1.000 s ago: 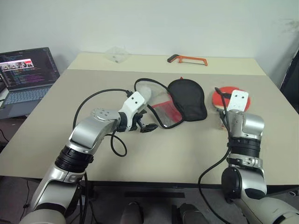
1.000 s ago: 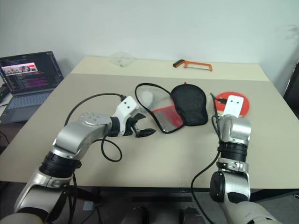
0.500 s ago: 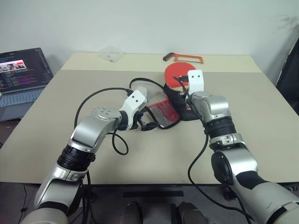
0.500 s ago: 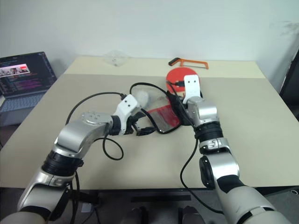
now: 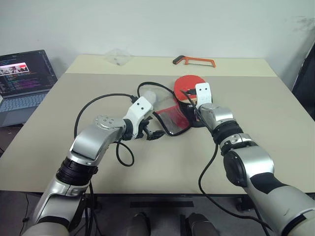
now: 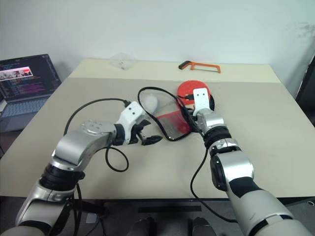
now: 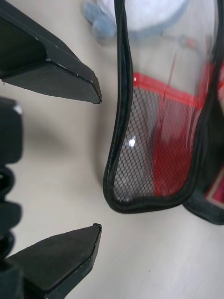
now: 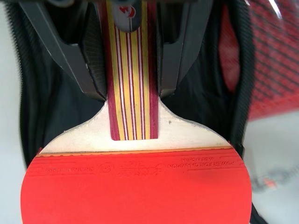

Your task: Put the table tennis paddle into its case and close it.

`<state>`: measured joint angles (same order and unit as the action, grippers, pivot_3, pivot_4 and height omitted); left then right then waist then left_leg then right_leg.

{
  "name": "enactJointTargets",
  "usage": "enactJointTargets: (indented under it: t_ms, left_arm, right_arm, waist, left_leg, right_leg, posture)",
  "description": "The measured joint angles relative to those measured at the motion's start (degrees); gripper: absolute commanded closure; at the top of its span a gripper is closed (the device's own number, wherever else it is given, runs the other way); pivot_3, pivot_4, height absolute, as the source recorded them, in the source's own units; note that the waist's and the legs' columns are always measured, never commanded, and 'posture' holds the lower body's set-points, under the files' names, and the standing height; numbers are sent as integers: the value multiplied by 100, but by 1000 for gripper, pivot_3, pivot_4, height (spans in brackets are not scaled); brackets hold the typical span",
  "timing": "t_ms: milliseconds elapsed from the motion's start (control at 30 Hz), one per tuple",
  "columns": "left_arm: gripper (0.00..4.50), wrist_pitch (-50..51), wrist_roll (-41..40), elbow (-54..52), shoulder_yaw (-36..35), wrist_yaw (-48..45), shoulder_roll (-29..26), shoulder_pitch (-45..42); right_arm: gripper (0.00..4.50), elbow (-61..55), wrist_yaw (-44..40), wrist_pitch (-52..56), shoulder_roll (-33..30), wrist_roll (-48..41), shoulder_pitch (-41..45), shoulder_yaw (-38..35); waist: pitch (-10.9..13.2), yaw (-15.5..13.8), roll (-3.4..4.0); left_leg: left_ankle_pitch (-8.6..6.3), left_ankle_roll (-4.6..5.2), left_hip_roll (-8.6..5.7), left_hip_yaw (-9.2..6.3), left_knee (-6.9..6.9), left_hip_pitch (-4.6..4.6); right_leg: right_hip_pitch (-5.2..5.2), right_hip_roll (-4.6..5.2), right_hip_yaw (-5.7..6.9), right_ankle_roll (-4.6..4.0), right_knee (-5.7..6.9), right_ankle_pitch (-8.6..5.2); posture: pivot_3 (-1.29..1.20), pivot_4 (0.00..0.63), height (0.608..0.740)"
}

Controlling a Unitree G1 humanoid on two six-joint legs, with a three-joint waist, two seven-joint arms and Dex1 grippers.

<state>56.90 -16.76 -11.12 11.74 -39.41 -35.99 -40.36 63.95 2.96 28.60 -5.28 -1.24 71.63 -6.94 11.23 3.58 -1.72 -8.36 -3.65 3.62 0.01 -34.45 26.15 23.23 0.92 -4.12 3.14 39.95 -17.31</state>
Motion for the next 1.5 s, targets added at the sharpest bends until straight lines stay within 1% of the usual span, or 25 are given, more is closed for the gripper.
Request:
enactJointTargets:
  t_ms: [233, 500, 700, 900, 933, 1033, 1167, 1200, 1300, 1367, 1433, 1500]
  left_arm:
    - [0, 77, -4, -102, -30, 27, -22, 33]
    - [0, 129, -3, -159, -30, 33, -20, 32]
    - [0, 129, -1, -159, -30, 30, -21, 32]
    - [0, 141, -2, -161, -30, 58, -17, 31]
    - [0, 141, -2, -162, -30, 63, -14, 31]
    - [0, 144, -2, -162, -30, 103, -11, 32]
    - [0, 145, -2, -161, -30, 119, -11, 30]
    - [0, 144, 0, -160, -30, 119, -11, 29]
    - [0, 106, 14, -99, -30, 123, 6, 8]
    - [0, 35, 24, 27, -30, 115, 7, -12]
    - [0, -47, 30, 127, -31, 62, -32, -23]
    - [0, -232, 33, 232, -44, -75, -169, -36]
  right_arm:
    - [3421, 385, 3, -201, -127, -5, 70, -47]
    - [3421, 506, -109, -208, -130, -13, 97, -78]
    - [3421, 519, -405, -197, -124, -5, 102, -60]
    - [3421, 633, -308, -198, -123, -1, 144, -71]
    - [2689, 642, -292, -201, -125, -1, 144, -72]
    - [1792, 685, -282, -202, -155, -3, 144, -77]
    - [335, 697, -344, -203, -240, -1, 145, -74]
    - [32, 697, -396, -203, -252, -1, 147, -71]
    - [32, 582, -714, -151, -300, -3, 163, -12]
    - [32, 152, -1034, 119, -394, -4, 149, 106]
    - [32, -989, -1477, 751, -642, -48, 9, 286]
    - [32, -2891, -2137, 1730, -1167, -329, -481, 484]
  waist:
    - [0, -7, 0]
    - [0, -15, 0]
    - [0, -14, 0]
    - [0, -15, 0]
    - [0, -15, 0]
    - [0, -16, 0]
    - [0, -16, 0]
    - [0, -15, 0]
    - [0, -14, 0]
    - [1, -16, 1]
    - [1, -30, 2]
    - [1, -74, 2]
  left_leg:
    - [0, 0, 0, -1, -2, -1]
    - [0, 0, 0, 0, -2, -1]
    - [0, 0, 0, 0, -2, -2]
    - [0, -1, 0, -1, -3, -2]
    - [0, -1, 0, -1, -3, -2]
    - [0, -1, 0, -1, -5, -2]
    - [0, 0, 0, -1, -6, -2]
    - [0, -1, 0, -1, -6, -2]
    - [1, -1, 0, -1, -7, -3]
    - [1, -1, -1, -1, -8, -2]
    - [0, -1, 0, -3, -9, 0]
    - [-1, -2, 0, -11, -7, 5]
  right_leg:
    - [-1, 0, 0, 0, 3, 0]
    - [-1, 0, 0, 0, 3, 0]
    - [-1, 0, 0, 0, 3, 1]
    - [-1, 0, 0, -1, 4, 1]
    - [-1, 0, 0, -1, 4, 1]
    - [-2, 0, 0, -1, 4, 1]
    - [-2, 0, 0, -1, 6, 1]
    - [-2, 0, 0, -1, 6, 1]
    - [-2, 0, 0, -1, 7, 1]
    - [-2, 0, 0, 0, 8, 1]
    - [-2, 0, 2, 0, 7, 1]
    - [-2, 0, 9, -3, 4, -1]
  posture:
    - [0, 150, 740]
    - [0, 150, 740]
    - [0, 150, 740]
    - [0, 150, 740]
    - [0, 150, 740]
    - [0, 150, 740]
    - [0, 150, 740]
    - [0, 150, 740]
    - [0, 150, 740]
    - [0, 150, 740]
    - [0, 150, 740]
    - [0, 150, 740]
